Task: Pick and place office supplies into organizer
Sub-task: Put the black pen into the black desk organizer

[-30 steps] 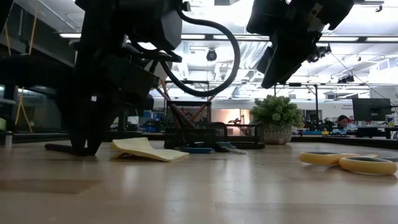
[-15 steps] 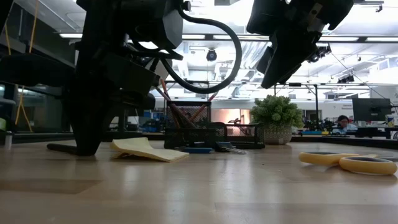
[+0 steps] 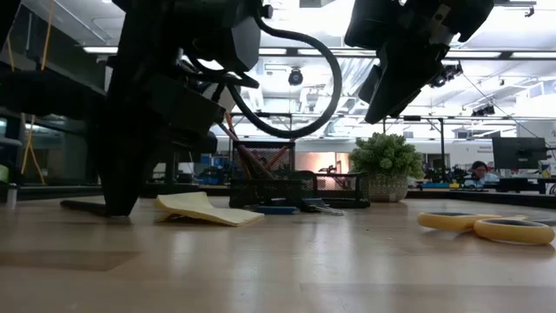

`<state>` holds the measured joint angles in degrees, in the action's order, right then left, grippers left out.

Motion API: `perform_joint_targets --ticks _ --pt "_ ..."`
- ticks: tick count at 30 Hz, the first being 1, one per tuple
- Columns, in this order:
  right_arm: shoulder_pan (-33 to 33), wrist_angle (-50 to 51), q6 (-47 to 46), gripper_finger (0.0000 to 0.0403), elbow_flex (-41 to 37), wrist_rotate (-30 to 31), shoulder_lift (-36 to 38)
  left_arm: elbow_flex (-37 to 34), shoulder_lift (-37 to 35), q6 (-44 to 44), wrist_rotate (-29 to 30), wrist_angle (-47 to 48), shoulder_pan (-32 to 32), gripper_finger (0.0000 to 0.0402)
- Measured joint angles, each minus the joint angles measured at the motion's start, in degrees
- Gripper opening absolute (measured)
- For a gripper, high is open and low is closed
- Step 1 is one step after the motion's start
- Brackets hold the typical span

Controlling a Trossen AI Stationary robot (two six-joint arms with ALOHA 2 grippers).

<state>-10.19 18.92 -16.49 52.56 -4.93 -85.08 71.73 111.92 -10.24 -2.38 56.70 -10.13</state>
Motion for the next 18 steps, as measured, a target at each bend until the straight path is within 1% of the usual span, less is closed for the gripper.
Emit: perform_joint_targets --ticks 6,18 --pt "0.0 0.0 -0.1 0.0011 0.0 0.0 0.0 1.3 -0.2 0.0 0.1 1.8 -0.1 0.0003" --pt "0.0 0.0 -0.2 0.0011 0.0 0.0 0.0 1.4 -0.2 0.2 -0.1 4.8 0.0 0.0"
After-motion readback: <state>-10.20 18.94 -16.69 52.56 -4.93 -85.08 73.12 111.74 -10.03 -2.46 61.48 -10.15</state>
